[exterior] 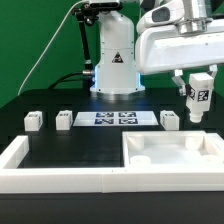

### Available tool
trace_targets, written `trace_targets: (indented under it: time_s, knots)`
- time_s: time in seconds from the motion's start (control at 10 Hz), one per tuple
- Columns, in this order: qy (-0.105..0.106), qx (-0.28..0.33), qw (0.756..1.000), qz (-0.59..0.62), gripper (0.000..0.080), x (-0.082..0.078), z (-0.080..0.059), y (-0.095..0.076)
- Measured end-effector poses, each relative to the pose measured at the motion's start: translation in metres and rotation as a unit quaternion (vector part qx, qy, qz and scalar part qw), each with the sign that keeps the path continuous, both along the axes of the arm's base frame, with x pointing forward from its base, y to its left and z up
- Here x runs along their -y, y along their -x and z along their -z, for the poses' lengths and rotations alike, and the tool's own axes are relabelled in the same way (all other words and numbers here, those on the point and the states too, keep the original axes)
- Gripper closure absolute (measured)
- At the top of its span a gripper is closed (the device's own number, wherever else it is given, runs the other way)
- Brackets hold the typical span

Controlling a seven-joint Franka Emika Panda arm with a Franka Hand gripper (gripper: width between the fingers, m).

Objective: Assemble square table

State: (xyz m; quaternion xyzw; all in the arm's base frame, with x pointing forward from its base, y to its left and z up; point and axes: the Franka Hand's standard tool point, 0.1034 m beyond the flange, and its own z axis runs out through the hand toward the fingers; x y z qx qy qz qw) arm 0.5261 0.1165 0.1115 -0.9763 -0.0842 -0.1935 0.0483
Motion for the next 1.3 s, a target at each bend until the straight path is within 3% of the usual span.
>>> trace_targets:
  time_s: [0.3, 0.7, 0.8, 1.0, 1.3]
  knots:
    - [0.002, 0.021, 1.0, -0.01, 0.0512, 0.005, -0.003, -0.031]
    - [0.002, 0.02, 1.0, -0.013, 0.0512, 0.003, 0.0, -0.03]
    - [0.004, 0.024, 1.0, -0.02, 0.0512, 0.003, 0.005, -0.033]
    - [0.003, 0.036, 0.999, -0.027, 0.0512, -0.002, 0.005, -0.055]
    - [0.011, 0.044, 0.998, -0.051, 0.0512, 0.0, 0.021, -0.074]
